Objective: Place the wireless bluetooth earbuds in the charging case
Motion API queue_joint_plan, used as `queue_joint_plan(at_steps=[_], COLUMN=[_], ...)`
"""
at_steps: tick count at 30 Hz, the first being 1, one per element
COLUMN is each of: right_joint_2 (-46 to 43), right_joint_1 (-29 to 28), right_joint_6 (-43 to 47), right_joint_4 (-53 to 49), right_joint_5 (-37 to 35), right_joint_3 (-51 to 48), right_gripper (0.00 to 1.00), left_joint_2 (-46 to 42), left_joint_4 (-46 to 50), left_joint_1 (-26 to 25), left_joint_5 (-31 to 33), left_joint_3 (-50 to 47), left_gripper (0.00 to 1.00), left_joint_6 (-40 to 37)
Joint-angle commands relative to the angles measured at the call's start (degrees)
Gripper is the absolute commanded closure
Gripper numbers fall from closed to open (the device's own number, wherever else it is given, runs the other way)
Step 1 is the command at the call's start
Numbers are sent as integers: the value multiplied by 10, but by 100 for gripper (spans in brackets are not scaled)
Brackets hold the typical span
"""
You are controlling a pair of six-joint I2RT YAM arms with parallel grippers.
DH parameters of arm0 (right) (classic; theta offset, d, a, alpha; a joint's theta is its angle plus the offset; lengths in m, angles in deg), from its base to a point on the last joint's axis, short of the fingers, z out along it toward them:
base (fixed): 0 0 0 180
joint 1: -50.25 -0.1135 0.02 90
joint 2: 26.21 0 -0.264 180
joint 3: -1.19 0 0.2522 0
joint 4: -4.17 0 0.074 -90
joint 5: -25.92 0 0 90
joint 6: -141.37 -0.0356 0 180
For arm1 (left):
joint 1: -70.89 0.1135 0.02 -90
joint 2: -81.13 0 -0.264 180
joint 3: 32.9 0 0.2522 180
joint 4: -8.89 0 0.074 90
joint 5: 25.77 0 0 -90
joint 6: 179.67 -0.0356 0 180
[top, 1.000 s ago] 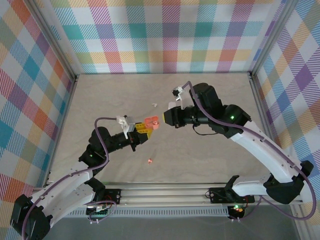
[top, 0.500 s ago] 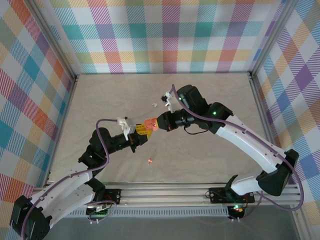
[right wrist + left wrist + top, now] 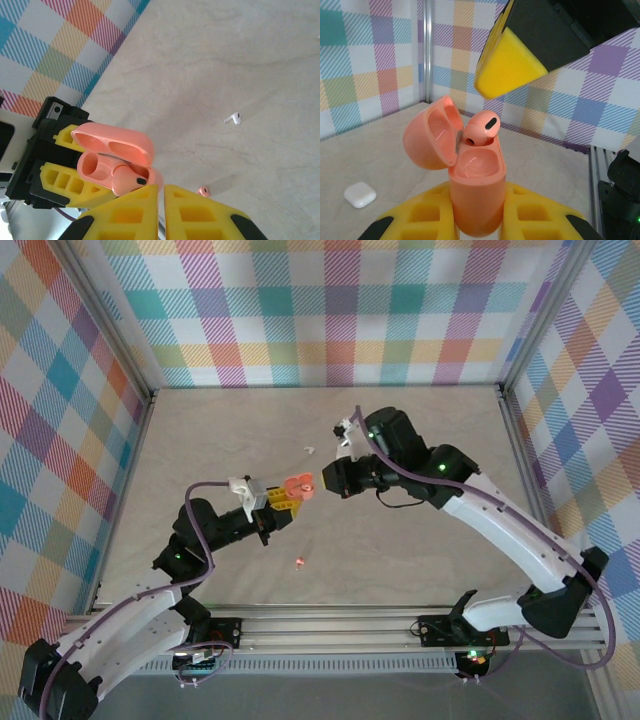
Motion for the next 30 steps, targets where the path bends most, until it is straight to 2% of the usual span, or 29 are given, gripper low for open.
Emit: queue_joint_plan(at_steps=[1, 4, 7, 12, 19, 25, 30], right_joint_2=[-16, -16, -29, -45, -46, 5, 65], right_joint_1=[5, 5, 6, 8, 10, 10, -1], right_joint_6=[-11, -11, -7, -6, -29, -53, -80], right_joint_4=[24, 48, 67, 95, 154, 200, 256], right_joint_5=[9, 33, 15, -5, -9, 12, 21], right_joint_3=[-19, -29, -56, -104, -181, -240, -286], right_gripper=[86, 84, 82, 80, 80, 81, 82], left_joint_2=[-18, -31, -47, -62, -73, -97, -156], left_joint_4=[7, 7, 6, 57, 68, 89, 112], left_joint_1=[-5, -5, -5, -5, -5, -5, -6], left_joint_5=[8, 12, 29, 47, 93, 117, 143], left_joint_3=[0, -10, -23, -10, -11, -21, -50], left_gripper=[100, 100, 100, 100, 100, 100, 100], left_joint_6=[-21, -25, -36, -91, -134, -131, -105])
